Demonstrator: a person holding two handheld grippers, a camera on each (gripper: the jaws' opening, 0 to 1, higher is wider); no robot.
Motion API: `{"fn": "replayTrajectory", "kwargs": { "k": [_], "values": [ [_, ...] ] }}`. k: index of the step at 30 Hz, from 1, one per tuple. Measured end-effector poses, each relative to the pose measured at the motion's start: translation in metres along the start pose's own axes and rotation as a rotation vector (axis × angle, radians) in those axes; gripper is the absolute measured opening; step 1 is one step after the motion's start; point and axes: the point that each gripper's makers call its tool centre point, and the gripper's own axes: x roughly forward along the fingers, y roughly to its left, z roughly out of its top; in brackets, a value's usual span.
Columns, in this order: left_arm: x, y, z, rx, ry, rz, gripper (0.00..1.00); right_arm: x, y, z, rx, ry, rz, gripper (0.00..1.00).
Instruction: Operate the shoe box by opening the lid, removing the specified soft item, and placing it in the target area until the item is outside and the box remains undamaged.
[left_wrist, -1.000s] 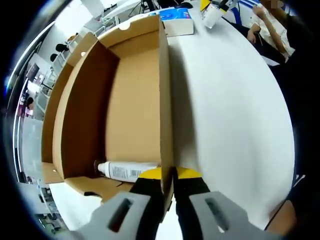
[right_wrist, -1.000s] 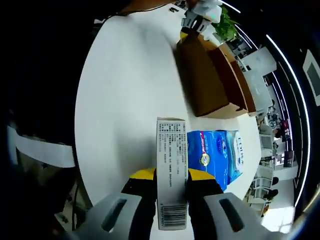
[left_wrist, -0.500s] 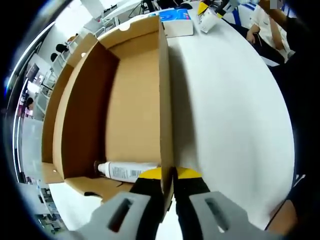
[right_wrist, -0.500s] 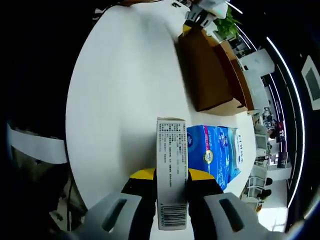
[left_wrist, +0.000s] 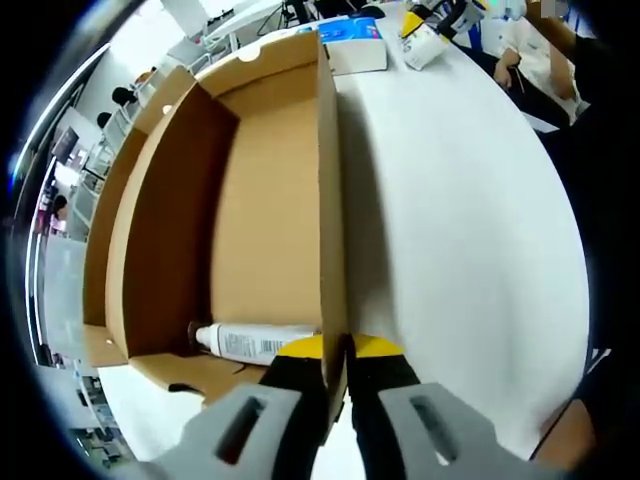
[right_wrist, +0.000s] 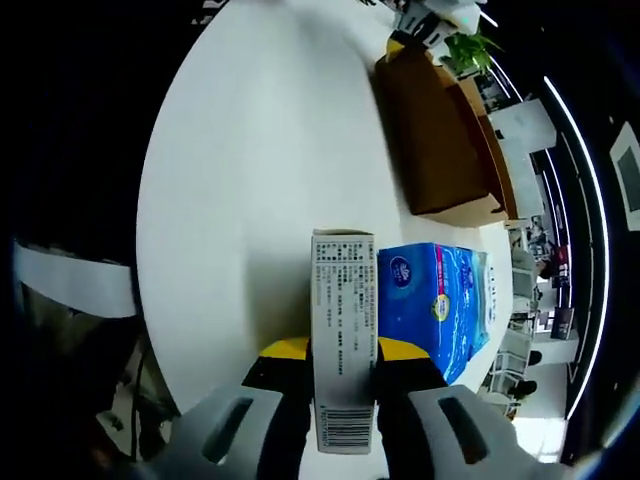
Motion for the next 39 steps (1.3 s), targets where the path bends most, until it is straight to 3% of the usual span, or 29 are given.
{"fn": "replayTrajectory", "kwargs": {
  "k": [3,9,17,21,24,30,32,35,39],
  "values": [
    [0.0,0.0,0.0,0.004,0.0,0.0,0.05,0.0,0.002,0.0,0.005,0.003,0.006,0.23],
    [0.0,0.0,0.0,0.002,0.001,0.001,0.05,-0.005,0.01,-0.004,0.021,0.047,0.046,0.35],
    [0.0,0.0,0.0,0.003,0.002,0.001,0.05,-0.012,0.014,0.007,0.046,0.018,0.088,0.48],
    [0.0,0.0,0.0,0.003,0.001,0.001,0.05,-0.014,0.016,0.007,0.065,0.02,0.115,0.48],
    [0.0,0.0,0.0,0.003,-0.001,0.0,0.05,-0.016,0.021,0.008,0.113,0.011,0.181,0.52],
    [0.0,0.0,0.0,0.003,-0.002,0.0,0.05,-0.018,0.015,0.011,0.118,-0.004,0.258,0.57],
    [0.0,0.0,0.0,0.003,-0.004,-0.001,0.05,-0.018,0.014,0.014,0.139,-0.017,0.315,0.6],
    [0.0,0.0,0.0,0.004,-0.006,-0.002,0.05,-0.019,0.013,0.014,0.128,-0.006,0.384,0.6],
    [-0.001,0.0,0.0,0.005,-0.011,-0.005,0.05,-0.014,0.008,0.016,0.139,-0.002,0.425,0.6]
  ]
}}
